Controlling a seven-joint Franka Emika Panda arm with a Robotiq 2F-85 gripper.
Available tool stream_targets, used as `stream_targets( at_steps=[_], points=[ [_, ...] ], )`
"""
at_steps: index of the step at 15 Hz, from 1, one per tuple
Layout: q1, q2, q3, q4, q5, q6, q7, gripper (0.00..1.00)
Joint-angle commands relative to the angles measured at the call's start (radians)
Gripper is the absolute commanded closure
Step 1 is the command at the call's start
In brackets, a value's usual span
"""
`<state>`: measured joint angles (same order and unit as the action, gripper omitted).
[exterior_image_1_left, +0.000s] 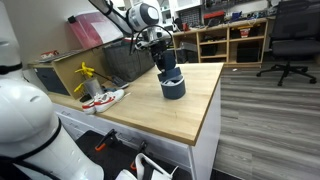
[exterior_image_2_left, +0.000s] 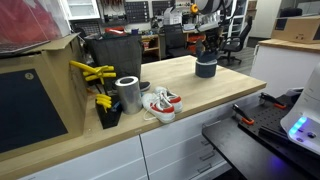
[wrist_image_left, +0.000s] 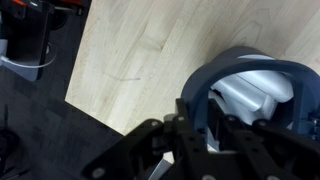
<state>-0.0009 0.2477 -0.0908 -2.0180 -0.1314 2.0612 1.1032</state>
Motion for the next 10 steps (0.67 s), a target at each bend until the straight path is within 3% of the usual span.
stream_targets(
  at_steps=[1, 4, 10],
  points=[
    [0.016, -0.017, 0.0, -0.015, -0.026, -0.006, -0.008, 0.94],
    [0.033, -0.019, 0.0, -0.021, -0.074, 0.058, 0.016, 0.94],
    [0.056, -0.03, 0.006, -0.029, -0.063, 0.235, 0.042, 0.94]
  ],
)
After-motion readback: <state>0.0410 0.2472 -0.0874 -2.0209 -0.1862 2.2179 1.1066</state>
